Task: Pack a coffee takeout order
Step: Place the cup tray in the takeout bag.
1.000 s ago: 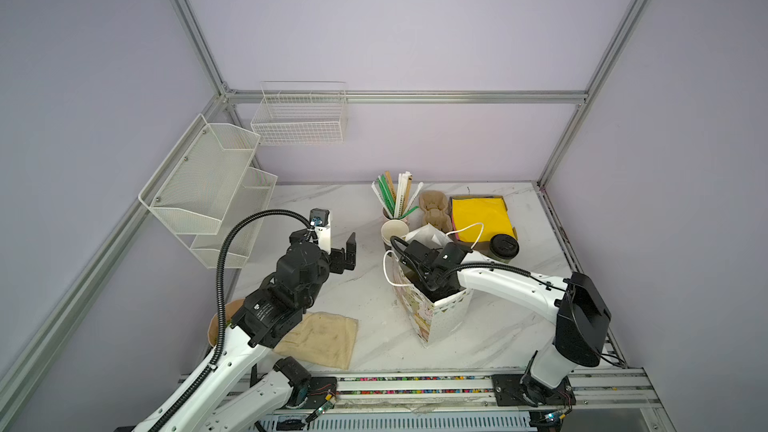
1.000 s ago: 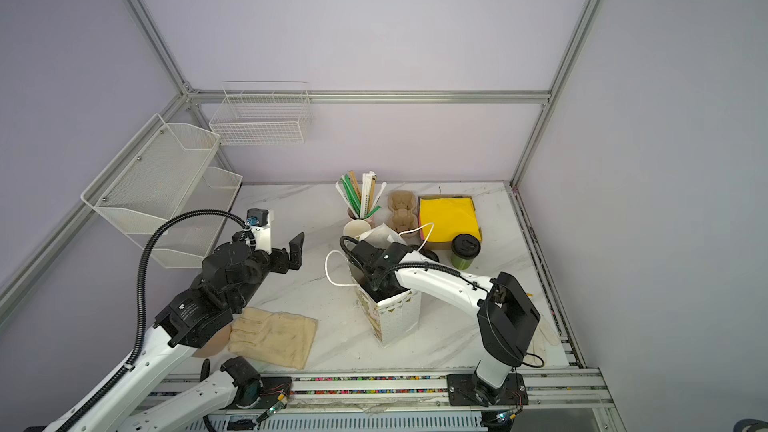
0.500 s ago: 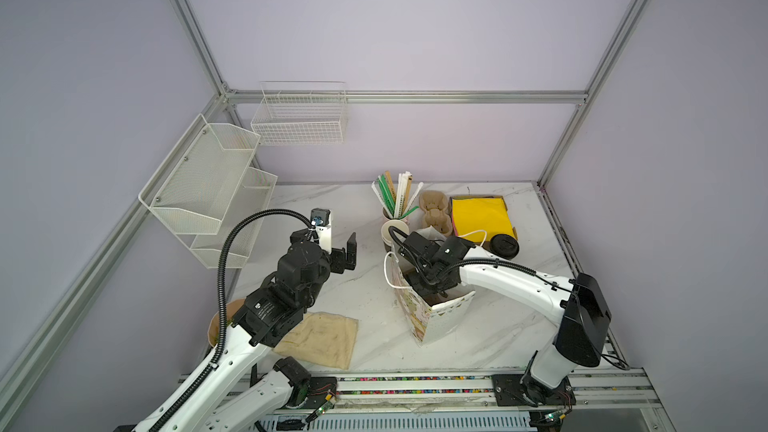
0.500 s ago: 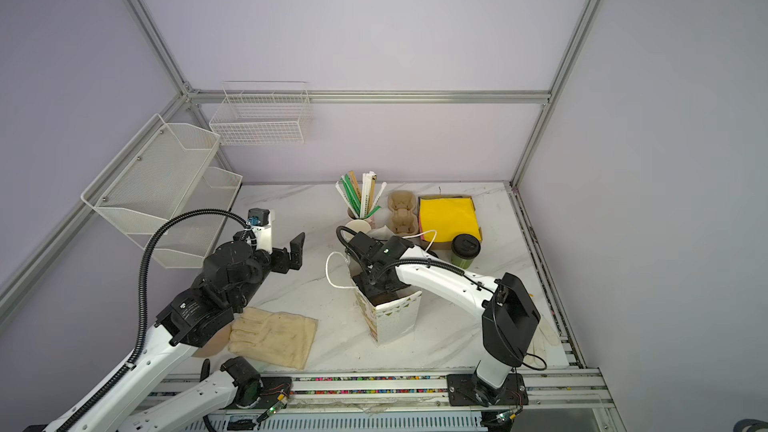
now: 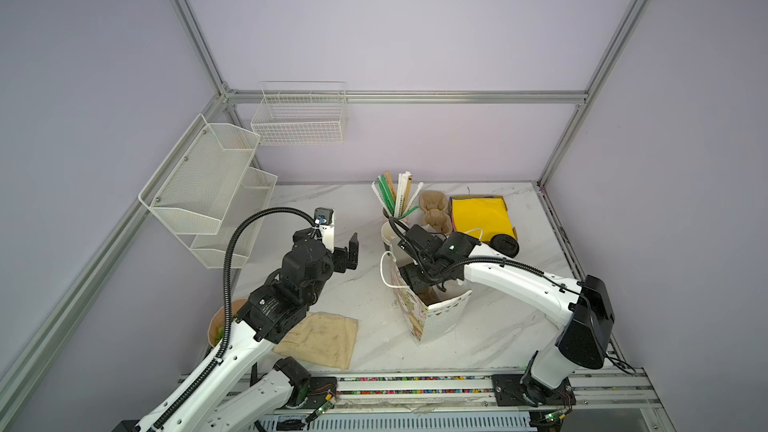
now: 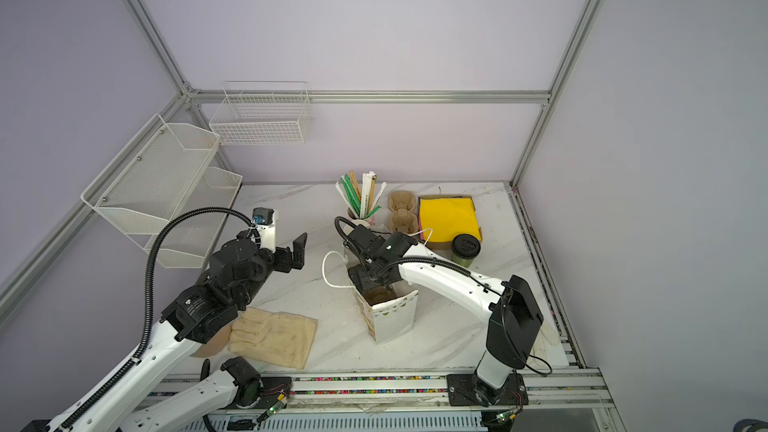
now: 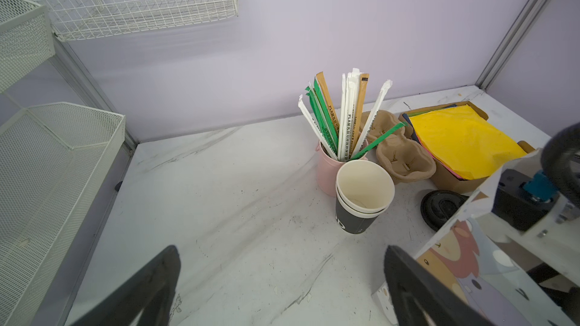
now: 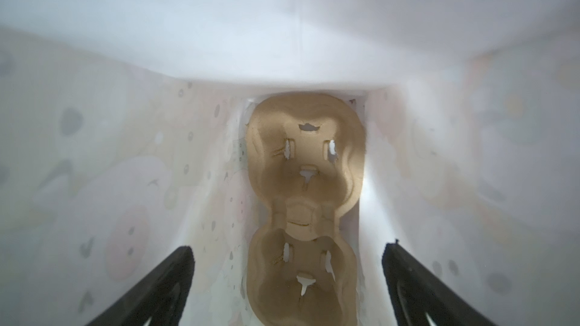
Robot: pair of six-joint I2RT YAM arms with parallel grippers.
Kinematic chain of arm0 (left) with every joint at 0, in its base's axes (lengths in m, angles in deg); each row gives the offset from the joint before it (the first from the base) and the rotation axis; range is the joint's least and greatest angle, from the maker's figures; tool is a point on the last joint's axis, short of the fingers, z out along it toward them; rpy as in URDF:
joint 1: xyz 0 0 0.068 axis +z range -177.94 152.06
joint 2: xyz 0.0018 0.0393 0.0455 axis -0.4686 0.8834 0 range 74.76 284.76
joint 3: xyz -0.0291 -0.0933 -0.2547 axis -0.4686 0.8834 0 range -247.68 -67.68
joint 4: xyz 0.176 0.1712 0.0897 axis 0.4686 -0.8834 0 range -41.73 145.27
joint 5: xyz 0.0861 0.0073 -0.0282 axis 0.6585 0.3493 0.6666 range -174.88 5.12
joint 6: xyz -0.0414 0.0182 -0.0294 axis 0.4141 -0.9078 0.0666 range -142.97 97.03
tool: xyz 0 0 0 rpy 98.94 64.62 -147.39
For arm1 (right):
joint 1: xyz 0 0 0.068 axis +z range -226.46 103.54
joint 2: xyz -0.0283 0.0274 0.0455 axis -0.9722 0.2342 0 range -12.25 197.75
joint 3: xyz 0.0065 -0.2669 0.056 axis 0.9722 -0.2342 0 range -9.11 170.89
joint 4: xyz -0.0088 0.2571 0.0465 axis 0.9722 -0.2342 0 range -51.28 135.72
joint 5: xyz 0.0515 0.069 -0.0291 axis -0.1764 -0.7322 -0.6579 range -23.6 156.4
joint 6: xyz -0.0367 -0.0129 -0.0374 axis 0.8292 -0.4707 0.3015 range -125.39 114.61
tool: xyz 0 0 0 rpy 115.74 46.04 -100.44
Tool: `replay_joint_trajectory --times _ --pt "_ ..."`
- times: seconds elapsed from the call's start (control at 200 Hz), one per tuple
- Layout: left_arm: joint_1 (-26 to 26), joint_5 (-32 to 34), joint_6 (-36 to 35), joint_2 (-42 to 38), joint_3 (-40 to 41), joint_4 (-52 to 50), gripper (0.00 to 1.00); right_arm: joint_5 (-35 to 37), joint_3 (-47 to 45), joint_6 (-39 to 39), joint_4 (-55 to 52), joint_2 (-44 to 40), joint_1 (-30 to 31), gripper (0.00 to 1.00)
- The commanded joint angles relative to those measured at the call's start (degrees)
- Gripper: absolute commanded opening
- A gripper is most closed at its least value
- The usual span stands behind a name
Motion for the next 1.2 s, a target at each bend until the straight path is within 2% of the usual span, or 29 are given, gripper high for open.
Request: replay_joint_trajectory --times 0.0,0.445,0.61,0.785,1.195 --pt "0.29 -0.31 -0.74 -0.11 2.29 2.31 1.00 0.03 -0.33 -0.17 -0.71 -0.50 0.27 0.97" --pt "0.38 -0.86 -0.51 0.43 2.20 2.44 1.00 2.16 5.73 4.28 0.79 -3.48 0.28 0.97" --pt "0.38 -1.90 -0.14 0.39 2.11 2.51 1.00 6.91 8.45 5.41 0.02 -3.69 0.16 0.97" --pt "0.38 -3.62 0.64 0.01 1.83 2.46 1.00 8.05 8.26 5.57 0.13 -5.45 -0.35 0.97" --pt "0.38 -9.26 4.00 -0.04 -0.49 1.64 1.00 12.15 14.80 5.93 -1.21 -10.73 -0.43 0.97"
